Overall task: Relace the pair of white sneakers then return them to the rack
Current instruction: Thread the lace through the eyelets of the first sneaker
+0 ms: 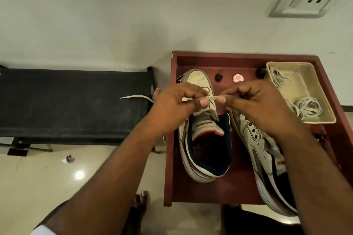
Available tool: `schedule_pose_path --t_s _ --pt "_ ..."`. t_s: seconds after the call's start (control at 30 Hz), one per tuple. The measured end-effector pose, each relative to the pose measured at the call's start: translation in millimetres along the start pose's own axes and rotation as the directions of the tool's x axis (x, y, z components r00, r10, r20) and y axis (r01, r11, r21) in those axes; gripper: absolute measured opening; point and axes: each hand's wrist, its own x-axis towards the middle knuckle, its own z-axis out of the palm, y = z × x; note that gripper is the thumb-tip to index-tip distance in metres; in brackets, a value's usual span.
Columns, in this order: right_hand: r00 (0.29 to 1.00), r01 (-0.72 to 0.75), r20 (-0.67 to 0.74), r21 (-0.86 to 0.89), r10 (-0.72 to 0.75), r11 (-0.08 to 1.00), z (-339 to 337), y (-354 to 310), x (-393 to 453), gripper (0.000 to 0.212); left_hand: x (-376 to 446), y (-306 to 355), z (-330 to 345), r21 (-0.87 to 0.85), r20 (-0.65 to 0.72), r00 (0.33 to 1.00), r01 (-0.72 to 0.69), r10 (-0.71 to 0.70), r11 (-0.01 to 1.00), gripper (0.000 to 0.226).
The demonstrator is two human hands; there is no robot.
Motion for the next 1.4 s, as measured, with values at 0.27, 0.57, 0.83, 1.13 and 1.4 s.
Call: schedule_pose_path --t_s 0.27,0.57,0.83,1.13,1.4 --pt "1.000 -0.020 -0.005 -0.130 0.020 0.991 18 8 4 0.006 -2 6 5 0.003 -0.028 0.998 0.053 -0.053 0.999 0.038" --pt "0.935 -0.340 0.078 -0.096 0.347 0.936 13 9 4 0.020 -11 25 23 0.157 -0.283 0.943 0.229 -0.178 0.961 0.009" --pt "0.932 -0.360 -0.007 -0.144 0.362 0.922 20 7 4 0.024 -14 32 37 0.443 -0.226 0.932 0.357 -0.283 0.823 0.022" --pt "0.880 -0.467 -0.055 0.084 0.472 0.880 22 11 5 0.025 -14 34 32 0.428 -0.161 0.942 0.336 -0.295 0.839 0.016" --pt "0.872 -0.474 -0.039 0.174 0.487 0.863 22 13 4 0.022 -12 33 32 0.517 -0.124 0.944 0.323 -0.304 0.792 0.017"
